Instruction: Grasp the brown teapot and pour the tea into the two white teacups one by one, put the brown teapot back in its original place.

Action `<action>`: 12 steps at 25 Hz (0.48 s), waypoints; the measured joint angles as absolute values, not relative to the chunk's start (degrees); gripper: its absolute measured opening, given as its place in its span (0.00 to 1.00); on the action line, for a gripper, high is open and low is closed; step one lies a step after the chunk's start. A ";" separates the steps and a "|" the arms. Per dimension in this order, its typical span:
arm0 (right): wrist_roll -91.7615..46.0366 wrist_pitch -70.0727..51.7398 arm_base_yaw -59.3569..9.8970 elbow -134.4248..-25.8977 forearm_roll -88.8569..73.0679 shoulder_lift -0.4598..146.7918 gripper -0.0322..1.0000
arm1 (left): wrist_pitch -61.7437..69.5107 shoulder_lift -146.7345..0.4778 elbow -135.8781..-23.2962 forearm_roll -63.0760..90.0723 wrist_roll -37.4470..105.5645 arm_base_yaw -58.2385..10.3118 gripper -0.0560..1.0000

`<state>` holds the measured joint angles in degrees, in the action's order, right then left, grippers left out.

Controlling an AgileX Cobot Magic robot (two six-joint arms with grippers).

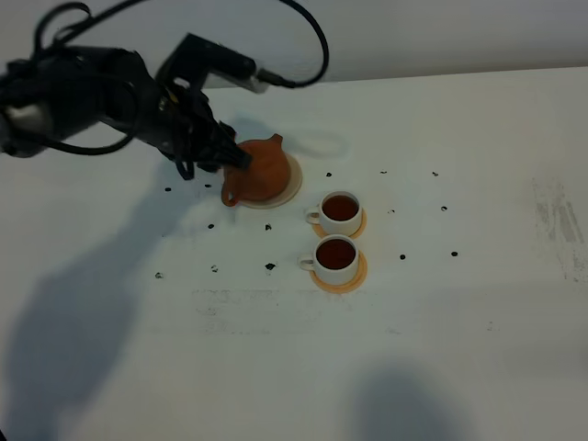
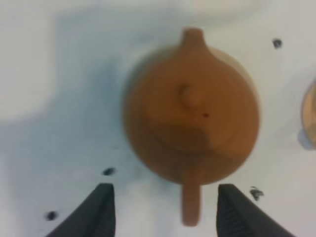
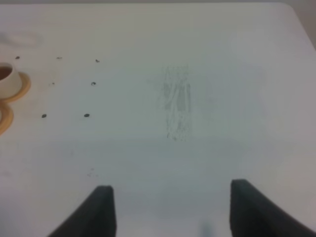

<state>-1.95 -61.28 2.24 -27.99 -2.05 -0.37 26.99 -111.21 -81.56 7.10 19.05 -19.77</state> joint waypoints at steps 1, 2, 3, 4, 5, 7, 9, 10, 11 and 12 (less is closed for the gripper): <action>-1.95 -61.28 2.24 -27.99 -2.05 -0.37 0.53 | 27.36 -110.23 -81.56 5.83 18.01 -19.63 0.49; -1.95 -61.28 2.24 -27.99 -2.05 -0.37 0.53 | 27.71 -109.03 -81.56 4.07 16.98 -19.31 0.49; -1.95 -61.28 2.24 -27.99 -2.05 -0.37 0.53 | 27.84 -107.79 -81.56 2.70 15.75 -18.88 0.49; -1.95 -61.28 2.24 -27.99 -2.05 -0.37 0.53 | 27.84 -106.50 -81.29 1.65 14.62 -18.26 0.49; -1.95 -61.28 2.24 -27.99 -2.05 -0.37 0.53 | 27.78 -105.31 -80.79 1.20 13.92 -17.61 0.49; -1.95 -61.28 2.24 -27.99 -2.05 -0.37 0.53 | 27.89 -102.18 -78.76 1.07 13.08 -15.73 0.49; -1.95 -61.28 2.24 -27.99 -2.05 -0.37 0.53 | 27.94 -99.14 -76.33 1.07 12.88 -13.73 0.49; -1.95 -61.28 2.24 -27.99 -2.05 -0.37 0.53 | 27.88 -97.34 -74.84 1.13 12.83 -12.50 0.49; -1.95 -61.28 2.24 -27.99 -2.05 -0.37 0.53 | 27.88 -95.45 -73.31 1.28 12.83 -11.29 0.49; -1.95 -61.28 2.24 -27.99 -2.05 -0.37 0.53 | 27.83 -93.80 -71.98 1.28 12.83 -10.23 0.49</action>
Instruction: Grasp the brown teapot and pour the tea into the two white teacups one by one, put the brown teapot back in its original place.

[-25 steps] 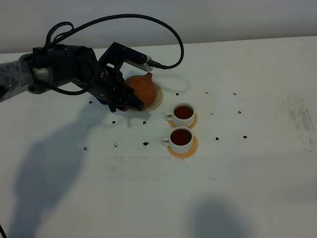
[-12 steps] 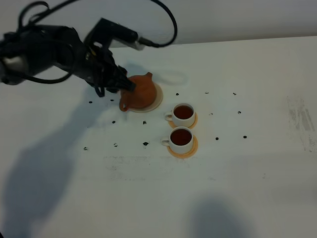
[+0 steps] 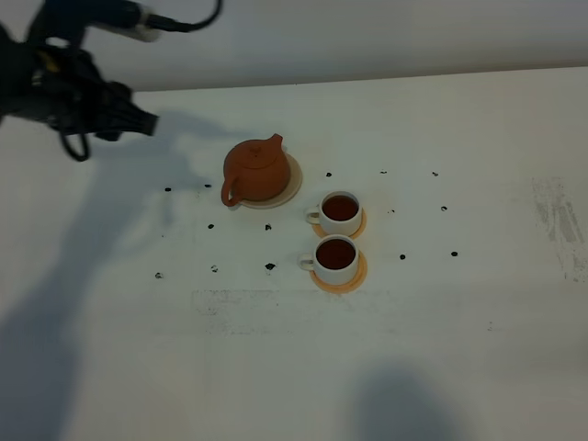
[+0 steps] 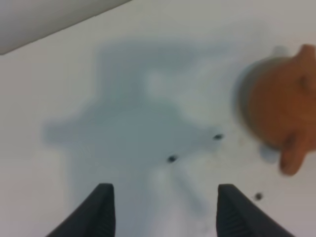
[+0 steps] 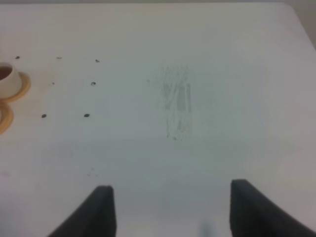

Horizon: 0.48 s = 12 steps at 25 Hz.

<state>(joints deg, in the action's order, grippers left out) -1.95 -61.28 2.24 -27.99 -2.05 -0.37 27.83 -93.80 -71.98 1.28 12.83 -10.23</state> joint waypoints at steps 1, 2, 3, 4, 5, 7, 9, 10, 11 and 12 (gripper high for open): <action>-1.95 -61.28 2.24 -27.99 -2.05 -0.37 0.53 | 27.73 -91.70 -70.27 1.33 12.83 -8.96 0.49; -1.95 -61.28 2.24 -27.99 -2.05 -0.37 0.53 | 27.70 -89.46 -68.42 1.33 12.82 -7.72 0.49; -1.95 -61.28 2.24 -27.99 -2.05 -0.37 0.53 | 27.56 -87.12 -66.79 1.33 12.77 -6.56 0.49; -1.95 -61.28 2.24 -27.99 -2.05 -0.37 0.53 | 27.55 -85.05 -64.72 1.33 12.77 -5.64 0.49; -1.95 -61.28 2.24 -27.99 -2.05 -0.37 0.53 | 27.55 -82.45 -62.58 1.33 12.77 -4.55 0.49; -1.95 -61.28 2.24 -27.99 -2.05 -0.37 0.53 | 27.42 -77.22 -58.59 1.33 12.70 -2.55 0.49; -1.95 -61.28 2.24 -27.99 -2.05 -0.37 0.53 | 27.64 -71.18 -54.36 1.54 12.57 -0.33 0.49; -1.95 -61.28 2.24 -27.99 -2.05 -0.37 0.53 | 28.10 -68.12 -52.71 1.65 12.43 0.86 0.49; -1.95 -61.28 2.24 -27.99 -2.05 -0.37 0.53 | 28.61 -65.69 -50.86 1.71 12.18 1.81 0.49; -1.95 -61.28 2.24 -27.99 -2.05 -0.37 0.53 | 29.66 -62.81 -49.19 1.71 11.78 2.85 0.49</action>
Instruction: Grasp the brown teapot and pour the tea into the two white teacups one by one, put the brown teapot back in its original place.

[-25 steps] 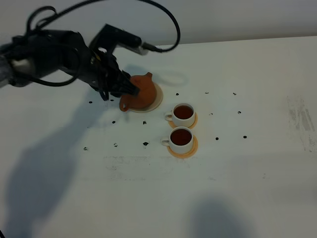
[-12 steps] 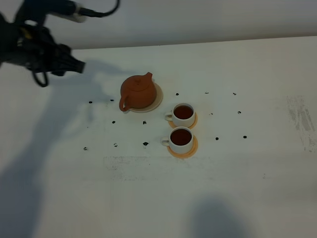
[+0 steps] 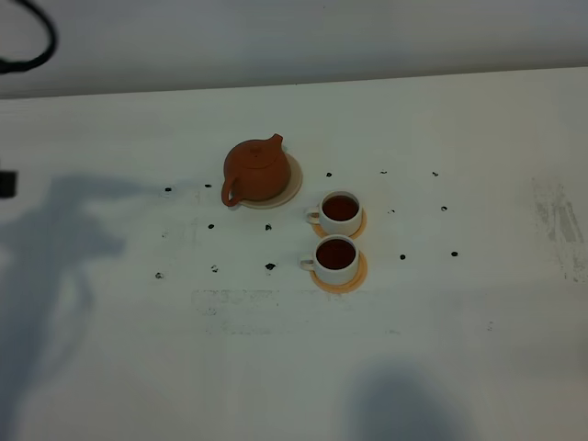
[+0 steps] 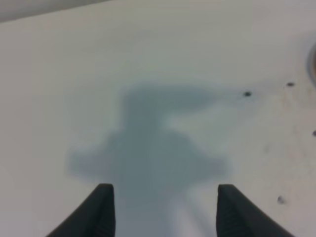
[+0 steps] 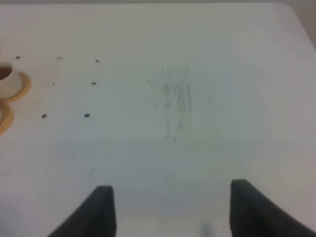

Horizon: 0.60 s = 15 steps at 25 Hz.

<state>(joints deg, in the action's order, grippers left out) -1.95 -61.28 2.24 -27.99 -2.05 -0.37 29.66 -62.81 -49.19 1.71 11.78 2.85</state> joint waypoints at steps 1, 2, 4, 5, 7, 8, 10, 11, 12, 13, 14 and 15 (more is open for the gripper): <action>-1.95 -61.28 2.24 -27.99 -2.05 -0.37 0.53 | 31.21 -60.02 -47.70 1.71 11.44 3.79 0.49; -1.95 -61.28 2.24 -27.99 -2.05 -0.37 0.53 | 32.56 -57.40 -46.58 1.71 11.24 4.43 0.49; -1.95 -61.28 2.24 -27.99 -2.05 -0.37 0.53 | 36.71 -53.03 -44.42 1.76 11.12 5.28 0.49; -1.95 -61.28 2.24 -27.99 -2.05 -0.37 0.53 | 39.10 -51.06 -43.73 1.82 11.12 5.40 0.49; -1.95 -61.28 2.24 -27.99 -2.05 -0.37 0.53 | 42.96 -47.93 -42.71 2.69 11.12 5.40 0.49; -1.95 -61.28 2.24 -27.99 -2.05 -0.37 0.53 | 44.85 -46.34 -42.09 3.36 11.07 5.40 0.49; -1.95 -61.28 2.24 -27.99 -2.05 -0.37 0.53 | 47.82 -43.31 -40.66 4.33 11.07 5.40 0.49; -1.95 -61.28 2.24 -27.99 -2.05 -0.37 0.53 | 49.35 -41.56 -39.79 4.53 11.07 5.40 0.49; -1.95 -61.28 2.24 -27.99 -2.05 -0.37 0.53 | 50.77 -39.77 -39.00 4.58 11.07 5.40 0.49; -1.95 -61.28 2.24 -27.99 -2.05 -0.37 0.53 | 51.83 -38.22 -38.39 4.67 11.07 5.40 0.49; -1.95 -61.28 2.24 -27.99 -2.05 -0.37 0.53 | 52.92 -36.31 -37.69 4.82 11.07 5.40 0.49; -1.95 -61.28 2.24 -27.99 -2.05 -0.37 0.53 | 53.90 -34.31 -36.98 5.22 11.07 5.40 0.49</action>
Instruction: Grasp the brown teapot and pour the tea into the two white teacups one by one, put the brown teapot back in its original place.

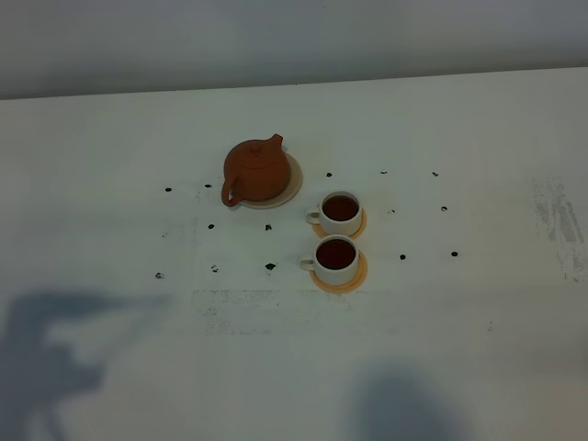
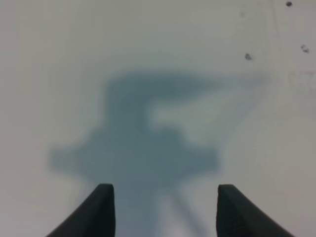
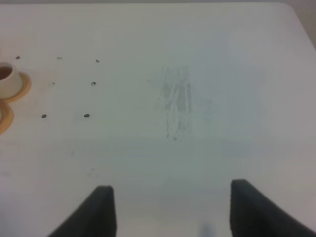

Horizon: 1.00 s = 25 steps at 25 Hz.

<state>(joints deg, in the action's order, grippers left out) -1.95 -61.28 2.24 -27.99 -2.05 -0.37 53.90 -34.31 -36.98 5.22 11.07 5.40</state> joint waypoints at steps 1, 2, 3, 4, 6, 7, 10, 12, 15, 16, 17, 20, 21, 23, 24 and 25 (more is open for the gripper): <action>-1.95 -61.28 2.24 -27.99 -2.05 -0.37 0.53 | 54.98 -32.30 -36.41 5.78 11.07 5.40 0.49; -1.95 -61.28 2.24 -27.99 -2.05 -0.37 0.53 | 55.82 -30.61 -35.69 6.19 11.07 5.40 0.49; -1.95 -61.28 2.24 -27.99 -2.05 -0.37 0.53 | 56.90 -28.63 -34.99 6.81 11.07 5.40 0.49; -1.95 -61.28 2.24 -27.99 -2.05 -0.37 0.53 | 58.13 -26.76 -34.38 7.19 11.07 5.40 0.49; -1.95 -61.28 2.24 -27.99 -2.05 -0.37 0.53 | 59.94 -23.66 -33.35 7.54 11.07 5.40 0.48; -1.95 -61.28 2.24 -27.99 -2.05 -0.37 0.53 | 60.62 -22.06 -32.68 7.67 11.07 5.40 0.48; -1.95 -61.28 2.24 -27.99 -2.05 -0.37 0.53 | 61.07 -17.66 -29.95 8.59 11.07 5.40 0.46; -1.95 -61.28 2.24 -27.99 -2.05 -0.37 0.53 | 60.92 -14.71 -28.15 9.61 11.07 5.40 0.45; -1.95 -61.28 2.24 -27.99 -2.05 -0.37 0.53 | 61.08 -11.30 -26.60 10.36 11.07 5.40 0.43; -1.95 -61.28 2.24 -27.99 -2.05 -0.37 0.53 | 61.14 -10.52 -26.44 10.49 11.07 5.40 0.43; -1.95 -61.28 2.24 -27.99 -2.05 -0.37 0.53 | 61.14 -9.66 -26.32 10.75 11.07 5.40 0.43; -1.95 -61.28 2.24 -27.99 -2.05 -0.37 0.53 | 61.14 -7.79 -26.13 10.88 11.07 5.40 0.42; -1.95 -61.28 2.24 -27.99 -2.05 -0.37 0.53 | 61.14 -7.44 -26.13 10.92 11.07 5.43 0.42; -1.95 -61.28 2.24 -27.99 -2.05 -0.37 0.53 | 61.14 -7.14 -26.13 10.94 11.07 5.43 0.42; -1.95 -61.28 2.24 -27.99 -2.05 -0.37 0.53 | 61.14 -7.09 -26.13 10.94 11.07 5.43 0.42; -1.95 -61.28 2.24 -27.99 -2.05 -0.37 0.53 | 61.14 -7.09 -26.13 10.99 11.07 5.43 0.42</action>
<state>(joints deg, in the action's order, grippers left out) -1.95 -61.28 2.24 -27.99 -2.05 -0.37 61.14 -7.09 -26.13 10.99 11.07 5.43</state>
